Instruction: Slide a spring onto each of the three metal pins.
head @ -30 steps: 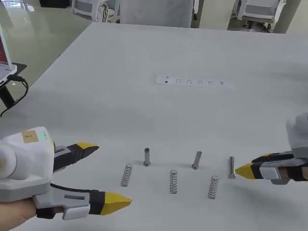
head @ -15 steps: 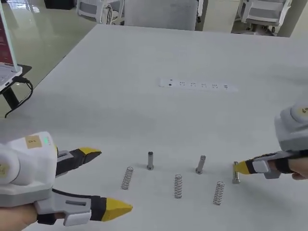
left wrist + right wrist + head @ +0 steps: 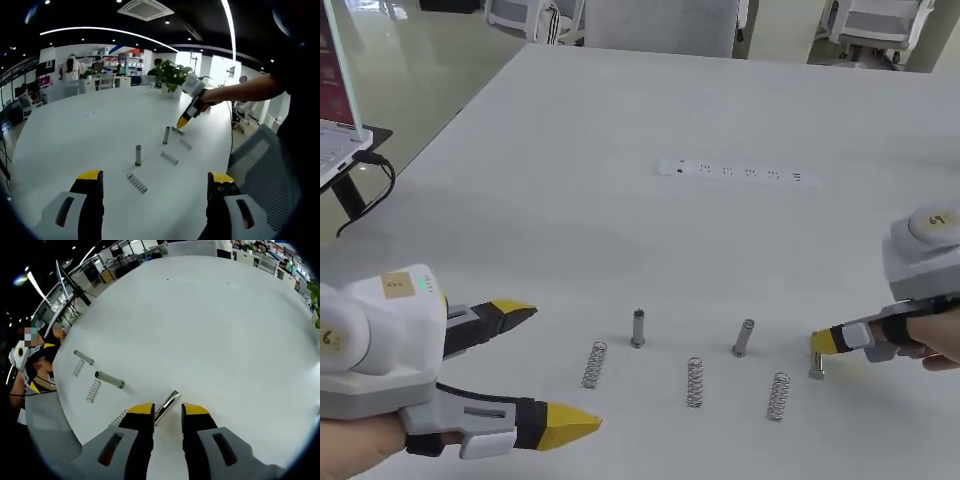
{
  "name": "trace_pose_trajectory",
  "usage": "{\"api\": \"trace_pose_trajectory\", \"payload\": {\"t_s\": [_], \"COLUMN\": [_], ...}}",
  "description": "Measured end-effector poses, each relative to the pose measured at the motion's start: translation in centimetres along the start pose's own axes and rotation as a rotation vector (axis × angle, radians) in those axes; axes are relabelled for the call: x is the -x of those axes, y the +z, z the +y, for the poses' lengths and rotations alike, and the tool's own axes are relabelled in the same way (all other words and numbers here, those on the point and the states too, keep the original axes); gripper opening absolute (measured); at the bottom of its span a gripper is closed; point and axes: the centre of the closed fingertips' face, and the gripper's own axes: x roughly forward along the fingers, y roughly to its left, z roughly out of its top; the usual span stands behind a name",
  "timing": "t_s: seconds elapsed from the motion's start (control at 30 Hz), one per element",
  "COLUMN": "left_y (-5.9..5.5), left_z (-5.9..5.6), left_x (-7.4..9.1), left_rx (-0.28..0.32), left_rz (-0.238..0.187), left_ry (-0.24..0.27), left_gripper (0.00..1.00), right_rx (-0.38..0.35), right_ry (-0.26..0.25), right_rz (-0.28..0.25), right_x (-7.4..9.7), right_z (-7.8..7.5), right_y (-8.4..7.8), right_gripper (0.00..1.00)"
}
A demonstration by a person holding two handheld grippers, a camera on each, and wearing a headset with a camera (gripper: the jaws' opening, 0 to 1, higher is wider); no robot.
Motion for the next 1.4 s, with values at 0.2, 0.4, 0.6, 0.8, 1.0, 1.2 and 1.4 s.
{"api": "trace_pose_trajectory", "payload": {"t_s": [0.2,0.4,0.6,0.8,1.0,1.2,1.4], "left_y": [-0.2,-0.2,-0.4,-0.5,-0.5,-0.4,-0.5], "left_z": [0.2,0.2,0.3,0.1,0.2,0.3,0.5], "left_x": [-0.1,-0.1,-0.1,-0.2,-0.2,-0.2,-0.3], "left_rx": [0.002,-0.008,-0.008,-0.008,-0.008,-0.004,-0.005], "left_rz": [0.005,0.007,0.01,0.014,0.014,0.009,0.011], "left_ry": [0.001,0.001,0.003,-0.002,0.0,0.007,0.012], "left_gripper": [0.82,0.88,0.91,0.92,0.91,0.9,0.9], "right_rx": [-0.001,-0.003,-0.002,-0.011,-0.029,-0.02,0.024], "right_ry": [-0.011,-0.017,-0.024,-0.029,-0.033,-0.042,-0.063], "right_rz": [0.023,0.042,0.065,0.076,0.085,0.101,0.115], "right_x": [-0.4,-0.7,-1.0,-1.6,-1.9,-2.0,-2.1], "right_z": [-0.1,0.0,-1.0,-1.6,-1.7,-1.8,-1.9], "right_y": [0.0,0.0,-0.3,-0.1,0.2,0.1,0.0], "right_gripper": [0.2,0.2,0.17,0.17,0.13,0.11,0.07]}}
